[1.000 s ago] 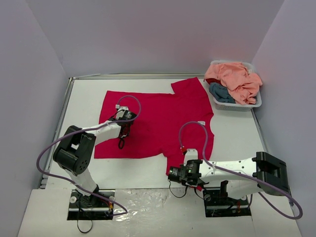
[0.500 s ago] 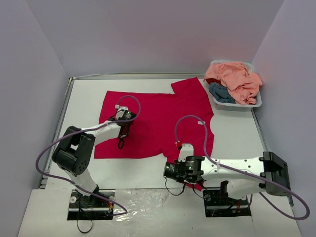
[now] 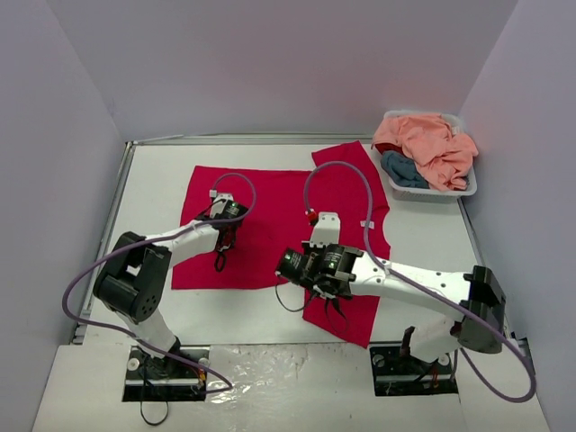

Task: Fold and stack the t-shirts
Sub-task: Flatten out the tshirt

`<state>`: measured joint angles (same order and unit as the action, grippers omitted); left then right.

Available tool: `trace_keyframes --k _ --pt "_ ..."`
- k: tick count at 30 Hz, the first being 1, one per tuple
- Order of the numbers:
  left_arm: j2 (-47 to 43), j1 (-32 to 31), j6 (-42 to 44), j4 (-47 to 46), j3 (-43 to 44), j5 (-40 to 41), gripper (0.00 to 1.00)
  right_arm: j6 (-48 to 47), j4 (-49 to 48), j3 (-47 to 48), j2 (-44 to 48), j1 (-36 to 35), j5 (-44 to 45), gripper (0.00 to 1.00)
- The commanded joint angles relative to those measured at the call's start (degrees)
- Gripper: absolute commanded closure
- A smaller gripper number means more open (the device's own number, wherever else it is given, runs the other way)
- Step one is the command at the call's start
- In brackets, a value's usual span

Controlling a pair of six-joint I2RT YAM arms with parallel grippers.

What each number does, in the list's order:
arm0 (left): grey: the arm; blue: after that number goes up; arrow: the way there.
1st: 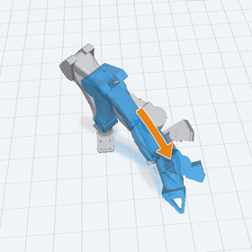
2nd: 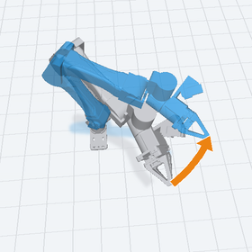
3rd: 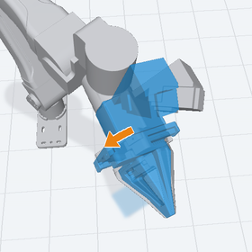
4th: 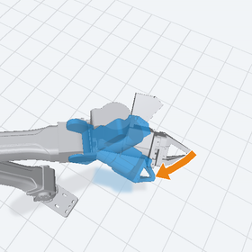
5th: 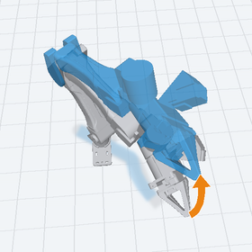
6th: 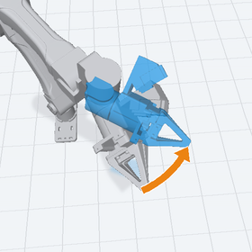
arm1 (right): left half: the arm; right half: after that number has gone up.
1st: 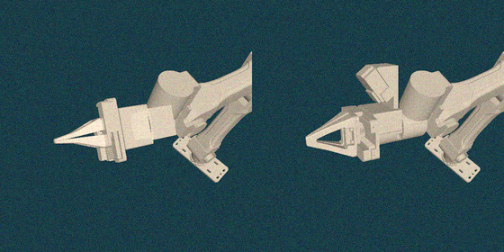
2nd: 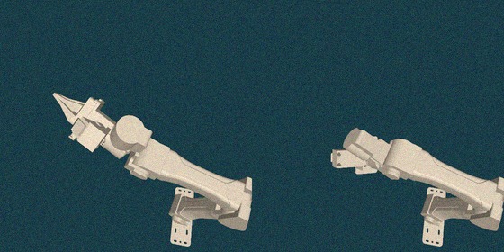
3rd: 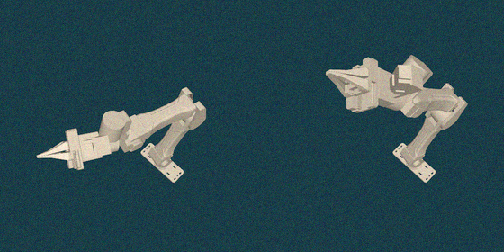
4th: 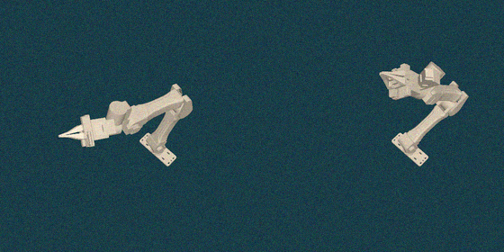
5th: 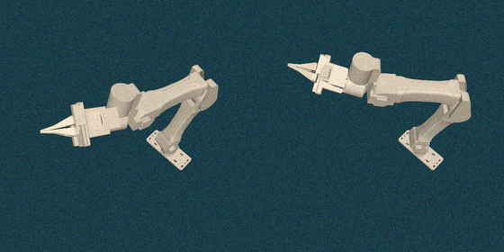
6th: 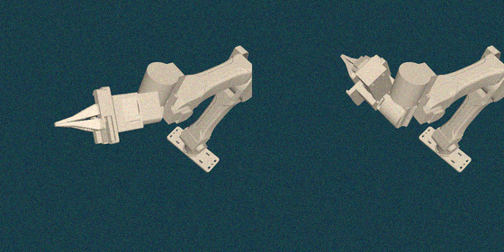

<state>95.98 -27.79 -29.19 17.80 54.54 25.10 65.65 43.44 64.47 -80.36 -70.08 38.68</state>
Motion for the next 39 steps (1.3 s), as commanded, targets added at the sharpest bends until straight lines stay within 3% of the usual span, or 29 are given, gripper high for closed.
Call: trace_keyframes --k 1,3,6,9,13,21,24,32,39 --pt "-3.0 -0.2 -1.0 1.0 0.2 0.4 0.95 -8.6 1.7 4.3 -5.4 7.5 11.2 1.00" --pt "-3.6 -0.2 -0.9 0.8 0.0 0.6 0.95 -12.5 0.3 6.7 -8.6 11.5 11.8 1.00" --pt "-5.1 -0.2 -0.8 0.3 -0.6 0.9 0.95 -21.6 -9.3 6.7 -10.0 20.1 8.4 1.00" --pt "-8.0 -0.2 -0.5 -0.7 -1.5 0.6 0.91 -29.2 -17.9 5.1 -10.0 31.3 -2.8 1.00" --pt "-9.8 0.0 0.2 -0.7 -0.8 1.3 0.84 -35.6 -23.9 5.5 -14.8 39.7 -11.4 1.00" --pt "-4.7 2.2 -0.3 -1.2 2.7 0.2 0.83 -41.0 -27.8 13.0 -29.0 46.1 -21.2 1.00" --pt "-3.1 5.9 -0.5 -2.2 4.0 -5.2 0.84 -41.8 -28.2 16.1 -34.2 47.5 -24.0 1.00" --pt "0.4 11.9 -1.7 -3.3 5.8 -12.0 0.96 -43.7 -29.3 18.3 -39.3 49.7 -27.4 1.00" --pt "5.5 12.3 -2.9 -2.3 8.8 -13.6 0.97 -45.1 -29.8 20.0 -42.6 50.6 -29.4 1.00"
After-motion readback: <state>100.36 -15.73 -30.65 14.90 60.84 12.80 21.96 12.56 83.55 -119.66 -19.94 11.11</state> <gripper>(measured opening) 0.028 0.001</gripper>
